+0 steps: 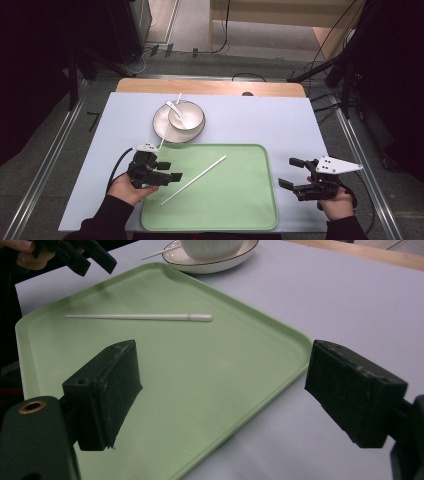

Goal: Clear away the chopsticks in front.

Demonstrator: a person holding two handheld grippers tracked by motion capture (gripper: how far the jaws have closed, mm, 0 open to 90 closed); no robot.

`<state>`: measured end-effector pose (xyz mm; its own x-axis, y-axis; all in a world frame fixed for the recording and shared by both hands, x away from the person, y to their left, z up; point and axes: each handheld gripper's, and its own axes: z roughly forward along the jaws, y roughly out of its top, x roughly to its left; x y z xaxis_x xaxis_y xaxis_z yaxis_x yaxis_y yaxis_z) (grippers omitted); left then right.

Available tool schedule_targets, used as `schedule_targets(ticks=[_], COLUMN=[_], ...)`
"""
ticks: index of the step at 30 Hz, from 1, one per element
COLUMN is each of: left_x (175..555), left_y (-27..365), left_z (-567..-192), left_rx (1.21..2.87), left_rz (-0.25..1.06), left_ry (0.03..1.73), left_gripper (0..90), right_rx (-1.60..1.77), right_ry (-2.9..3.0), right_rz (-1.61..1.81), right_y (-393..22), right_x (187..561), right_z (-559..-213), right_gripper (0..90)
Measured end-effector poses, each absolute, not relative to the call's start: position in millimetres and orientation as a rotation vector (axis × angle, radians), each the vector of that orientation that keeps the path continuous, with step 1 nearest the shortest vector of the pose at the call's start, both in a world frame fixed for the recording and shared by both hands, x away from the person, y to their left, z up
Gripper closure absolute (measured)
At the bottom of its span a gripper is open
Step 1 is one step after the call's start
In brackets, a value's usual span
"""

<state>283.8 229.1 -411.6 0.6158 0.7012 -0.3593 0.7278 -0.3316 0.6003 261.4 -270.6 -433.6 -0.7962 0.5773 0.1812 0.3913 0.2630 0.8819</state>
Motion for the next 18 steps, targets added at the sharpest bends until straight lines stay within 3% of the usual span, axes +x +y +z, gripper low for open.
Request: schedule_targets(ticks=[18], left_x=[303.5], left_y=[250.4], left_z=[-378.7], left_rx=[2.049], left_rz=[0.027], left_ry=[1.121], left_gripper=[27.4], right_rx=[0.905], right_ry=[2.355], right_rz=[1.556], right_y=[-270.0], right_x=[262.1], right_z=[-433.7], right_gripper=[15.3])
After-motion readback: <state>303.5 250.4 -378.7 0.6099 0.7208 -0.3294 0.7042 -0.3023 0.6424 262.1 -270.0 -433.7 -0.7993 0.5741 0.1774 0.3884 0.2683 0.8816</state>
